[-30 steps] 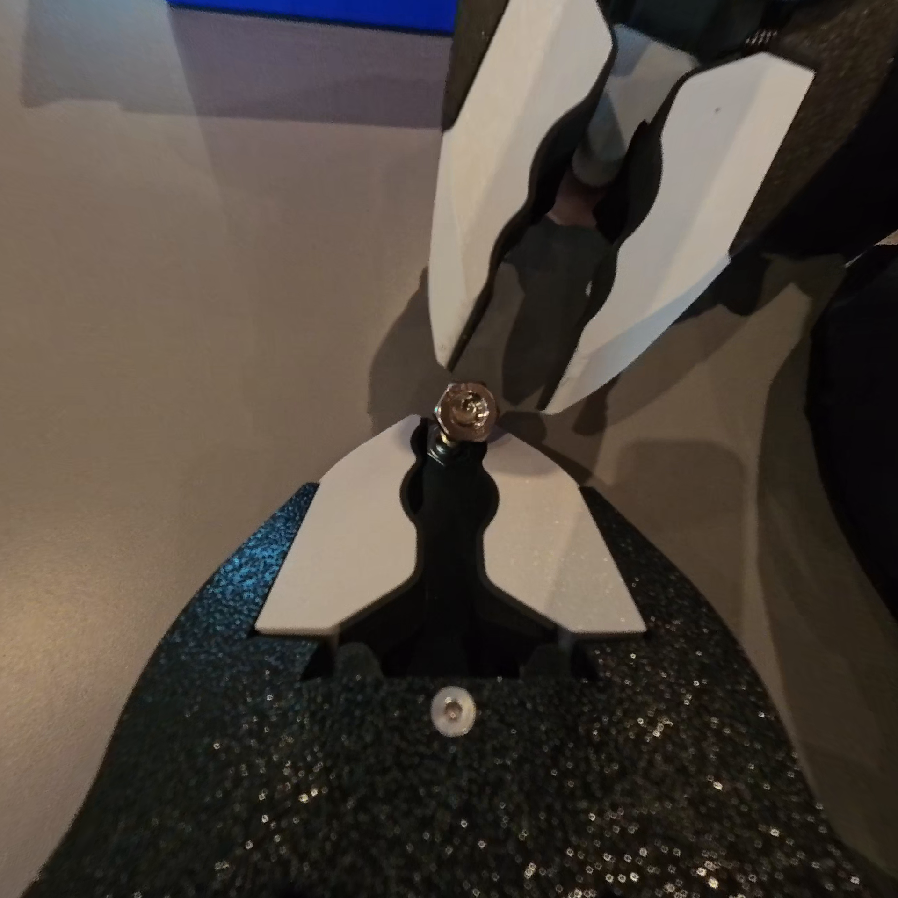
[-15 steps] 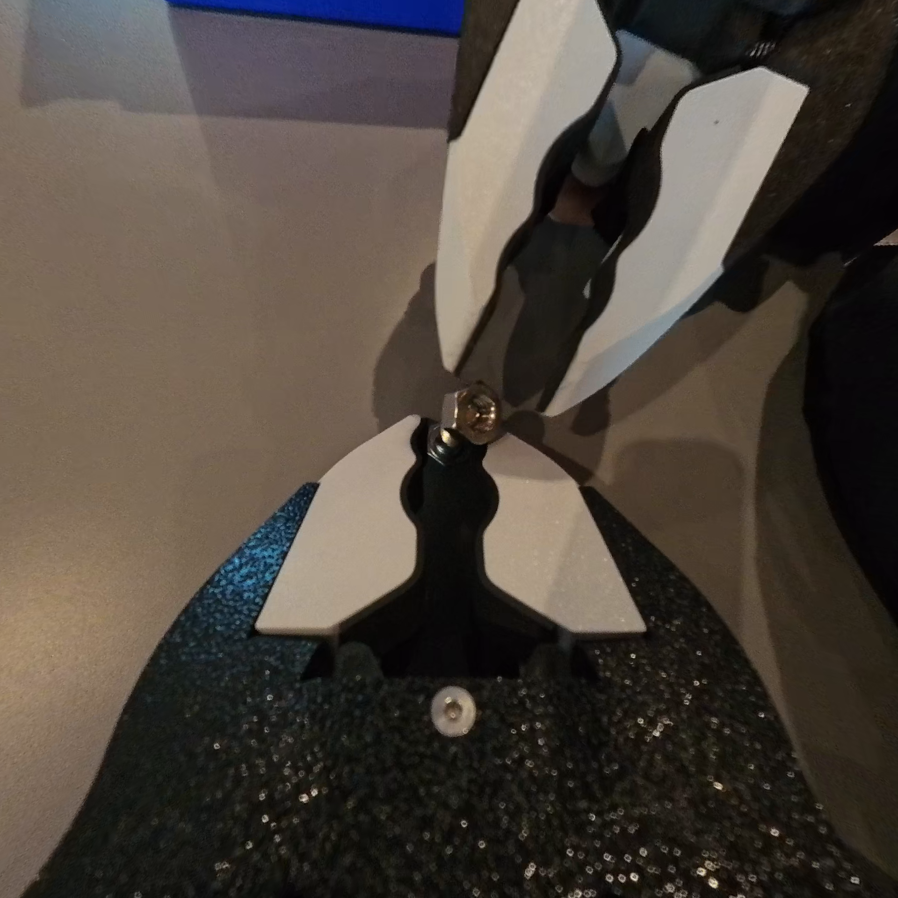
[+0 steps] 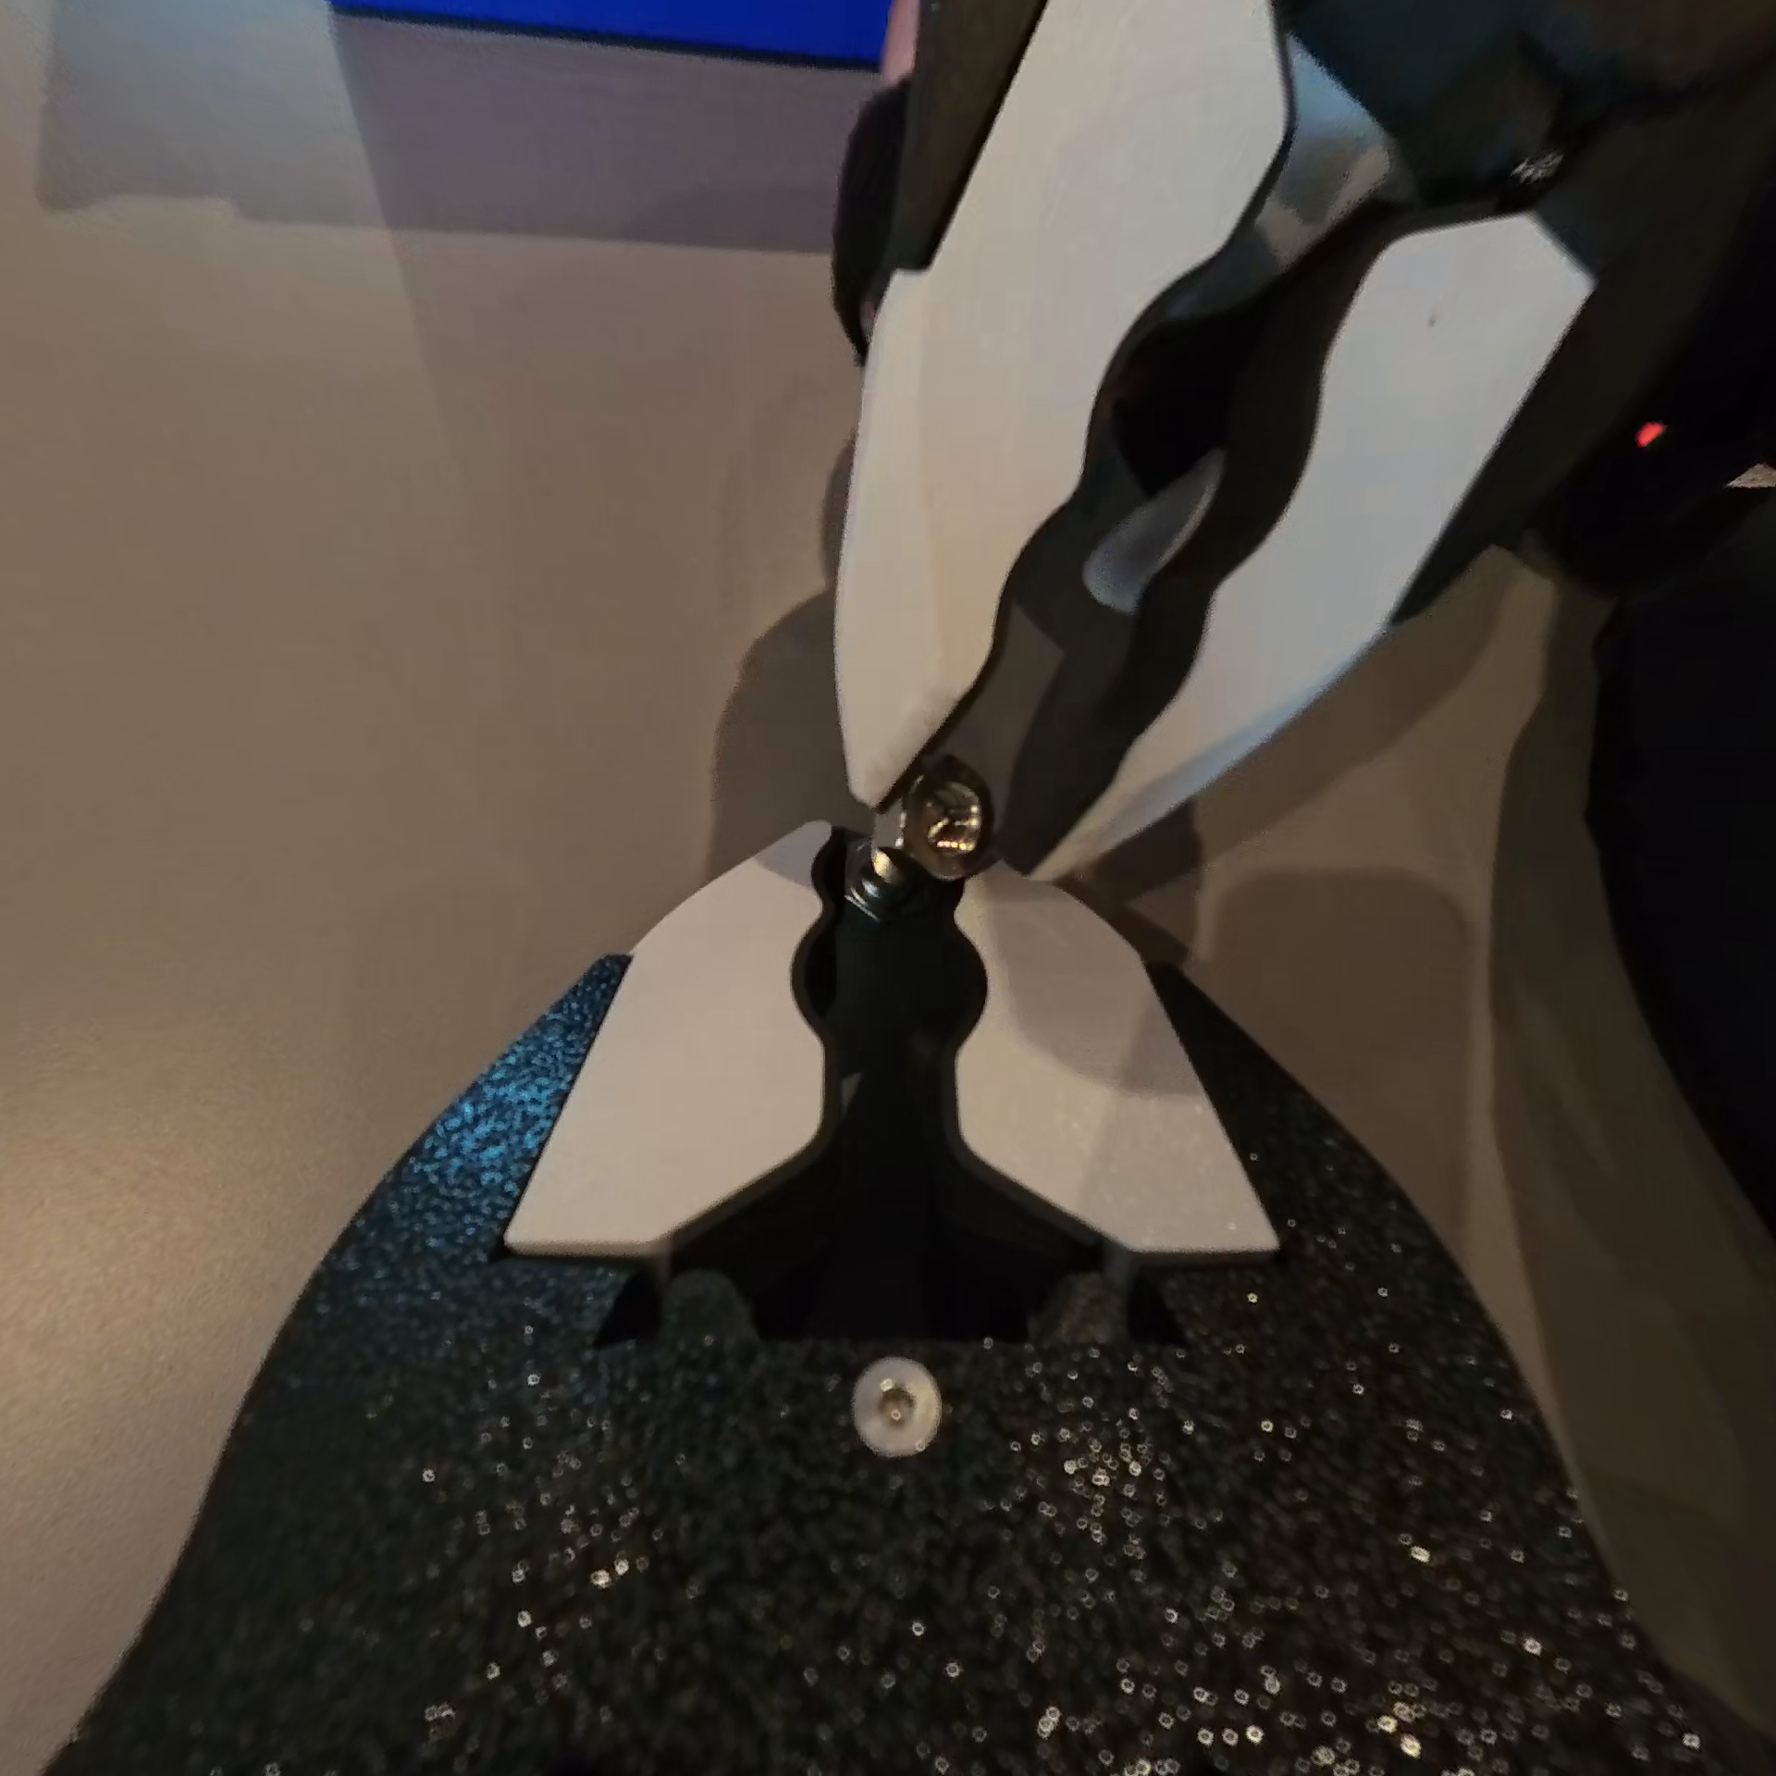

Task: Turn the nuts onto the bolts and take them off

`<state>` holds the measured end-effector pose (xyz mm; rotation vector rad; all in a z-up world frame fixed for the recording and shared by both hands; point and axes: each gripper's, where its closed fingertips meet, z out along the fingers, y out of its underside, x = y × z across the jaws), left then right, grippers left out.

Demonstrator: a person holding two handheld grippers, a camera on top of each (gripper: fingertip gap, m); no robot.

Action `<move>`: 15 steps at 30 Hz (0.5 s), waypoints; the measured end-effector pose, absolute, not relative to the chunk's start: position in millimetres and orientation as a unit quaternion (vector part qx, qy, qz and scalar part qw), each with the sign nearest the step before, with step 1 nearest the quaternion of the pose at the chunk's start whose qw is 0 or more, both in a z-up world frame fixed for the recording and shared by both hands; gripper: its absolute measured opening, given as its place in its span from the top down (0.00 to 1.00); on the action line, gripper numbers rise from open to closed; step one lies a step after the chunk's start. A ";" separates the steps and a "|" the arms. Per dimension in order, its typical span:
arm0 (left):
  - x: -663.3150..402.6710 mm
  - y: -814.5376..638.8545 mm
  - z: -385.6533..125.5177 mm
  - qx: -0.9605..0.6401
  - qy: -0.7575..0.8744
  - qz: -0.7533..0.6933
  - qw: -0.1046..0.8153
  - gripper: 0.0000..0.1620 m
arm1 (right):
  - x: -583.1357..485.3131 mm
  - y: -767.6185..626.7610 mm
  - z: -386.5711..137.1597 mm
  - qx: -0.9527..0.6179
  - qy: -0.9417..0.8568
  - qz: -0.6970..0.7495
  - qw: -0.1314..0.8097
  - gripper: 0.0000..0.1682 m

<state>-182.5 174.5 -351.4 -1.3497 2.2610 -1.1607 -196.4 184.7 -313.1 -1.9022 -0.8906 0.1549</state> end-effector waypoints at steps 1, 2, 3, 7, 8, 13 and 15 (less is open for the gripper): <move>-182.5 174.5 -351.4 -0.465 0.779 -0.400 0.132 0.90 | -195.4 185.0 -314.3 -0.784 -0.379 0.056 0.489 0.88; -182.5 174.5 -351.4 -0.465 0.779 -0.400 0.132 0.90 | -194.7 184.9 -315.5 -0.783 -0.389 0.051 0.483 0.89; -182.5 174.4 -351.3 -0.465 0.779 -0.400 0.131 0.90 | -195.0 184.6 -315.6 -0.782 -0.396 0.053 0.479 0.89; -182.5 174.5 -351.3 -0.466 0.778 -0.401 0.130 0.90 | -195.1 186.1 -315.7 -0.798 -0.361 0.109 0.470 0.89; -182.4 174.5 -351.3 -0.466 0.778 -0.401 0.130 0.90 | -194.9 186.1 -315.5 -0.803 -0.338 0.138 0.471 0.89; -182.5 174.4 -351.2 -0.466 0.778 -0.402 0.129 0.90 | -192.0 185.1 -314.0 -0.807 -0.239 0.275 0.465 0.90; -182.6 174.3 -351.4 -0.465 0.778 -0.401 0.129 0.90 | -193.3 185.6 -314.6 -0.807 -0.243 0.277 0.461 0.89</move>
